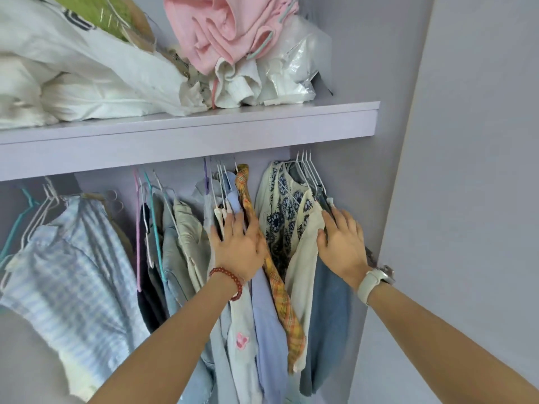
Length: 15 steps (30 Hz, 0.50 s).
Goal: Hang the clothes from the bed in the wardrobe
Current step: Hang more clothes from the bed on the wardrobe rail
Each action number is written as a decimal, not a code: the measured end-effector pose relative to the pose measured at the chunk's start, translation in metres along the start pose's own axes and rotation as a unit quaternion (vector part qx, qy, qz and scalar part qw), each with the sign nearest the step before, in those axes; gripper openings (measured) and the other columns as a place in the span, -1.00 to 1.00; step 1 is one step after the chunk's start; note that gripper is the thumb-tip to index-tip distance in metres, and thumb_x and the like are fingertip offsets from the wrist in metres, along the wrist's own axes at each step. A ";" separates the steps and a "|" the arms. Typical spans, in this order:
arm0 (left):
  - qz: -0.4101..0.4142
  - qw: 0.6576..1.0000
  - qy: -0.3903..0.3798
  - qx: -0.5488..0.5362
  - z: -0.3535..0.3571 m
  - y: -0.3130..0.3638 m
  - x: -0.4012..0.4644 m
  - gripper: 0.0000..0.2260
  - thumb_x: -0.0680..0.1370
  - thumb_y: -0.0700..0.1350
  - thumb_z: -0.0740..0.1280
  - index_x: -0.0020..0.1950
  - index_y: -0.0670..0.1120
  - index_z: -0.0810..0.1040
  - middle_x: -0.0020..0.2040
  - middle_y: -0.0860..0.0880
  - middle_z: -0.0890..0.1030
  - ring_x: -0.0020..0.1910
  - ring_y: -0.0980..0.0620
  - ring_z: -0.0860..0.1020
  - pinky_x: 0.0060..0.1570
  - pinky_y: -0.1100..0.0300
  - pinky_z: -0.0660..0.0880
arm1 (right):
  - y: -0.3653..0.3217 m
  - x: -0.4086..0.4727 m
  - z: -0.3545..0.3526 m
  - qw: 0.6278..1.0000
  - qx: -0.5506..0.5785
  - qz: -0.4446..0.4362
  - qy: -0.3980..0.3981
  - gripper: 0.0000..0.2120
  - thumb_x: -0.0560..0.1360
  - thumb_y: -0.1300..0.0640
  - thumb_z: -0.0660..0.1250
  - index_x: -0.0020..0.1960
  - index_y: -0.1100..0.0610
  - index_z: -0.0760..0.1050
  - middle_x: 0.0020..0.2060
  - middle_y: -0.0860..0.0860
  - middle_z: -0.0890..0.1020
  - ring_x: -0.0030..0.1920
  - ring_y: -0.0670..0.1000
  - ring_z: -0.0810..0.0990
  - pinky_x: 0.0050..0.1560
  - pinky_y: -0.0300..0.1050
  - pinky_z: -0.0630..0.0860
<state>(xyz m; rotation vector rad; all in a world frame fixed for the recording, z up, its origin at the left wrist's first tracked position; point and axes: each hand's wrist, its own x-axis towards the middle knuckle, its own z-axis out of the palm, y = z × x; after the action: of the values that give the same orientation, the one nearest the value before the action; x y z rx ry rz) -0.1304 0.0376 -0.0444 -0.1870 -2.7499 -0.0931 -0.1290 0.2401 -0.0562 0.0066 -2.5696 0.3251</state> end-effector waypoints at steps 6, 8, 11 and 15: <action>0.116 0.985 0.094 -0.086 -0.036 0.027 -0.075 -0.59 0.58 -0.03 0.11 0.44 -0.04 0.26 0.46 -0.07 0.24 0.46 -0.03 0.12 0.38 -0.07 -0.04 | -0.001 -0.100 -0.074 0.996 0.036 0.018 0.073 -0.63 0.51 0.22 0.18 0.31 0.22 0.37 0.29 0.17 0.41 0.37 0.17 0.26 0.31 0.09 0.20; 0.160 0.969 0.124 -0.144 -0.056 0.048 -0.093 -0.62 0.56 -0.10 0.19 0.38 -0.10 0.37 0.40 -0.12 0.34 0.42 -0.06 0.23 0.36 -0.08 0.06 | 0.005 -0.128 -0.107 0.992 0.042 0.010 0.122 -0.67 0.47 0.30 0.23 0.22 0.25 0.46 0.20 0.20 0.49 0.29 0.23 0.37 0.21 0.12 0.30; 0.220 0.944 0.153 -0.191 -0.091 0.087 -0.109 -0.63 0.55 -0.13 0.20 0.36 -0.12 0.38 0.38 -0.14 0.36 0.40 -0.08 0.27 0.36 -0.07 0.14 | 0.018 -0.157 -0.166 0.981 0.028 0.013 0.192 -0.68 0.41 0.37 0.25 0.17 0.28 0.49 0.12 0.23 0.52 0.18 0.27 0.45 0.11 0.15 0.39; 0.293 0.901 0.211 -0.240 -0.144 0.145 -0.123 -0.63 0.52 -0.17 0.25 0.34 -0.16 0.41 0.37 -0.20 0.36 0.38 -0.16 0.30 0.33 -0.11 0.18 | 0.039 -0.186 -0.243 0.962 -0.004 0.015 0.274 -0.69 0.41 0.39 0.20 0.14 0.31 0.50 0.12 0.26 0.50 0.16 0.28 0.44 0.11 0.12 0.39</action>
<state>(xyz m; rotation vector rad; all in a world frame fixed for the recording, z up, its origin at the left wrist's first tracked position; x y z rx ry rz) 0.0563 0.1531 0.0479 -0.9890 -2.0882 -0.5704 0.1530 0.3234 0.0379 -0.1101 -2.0223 0.2817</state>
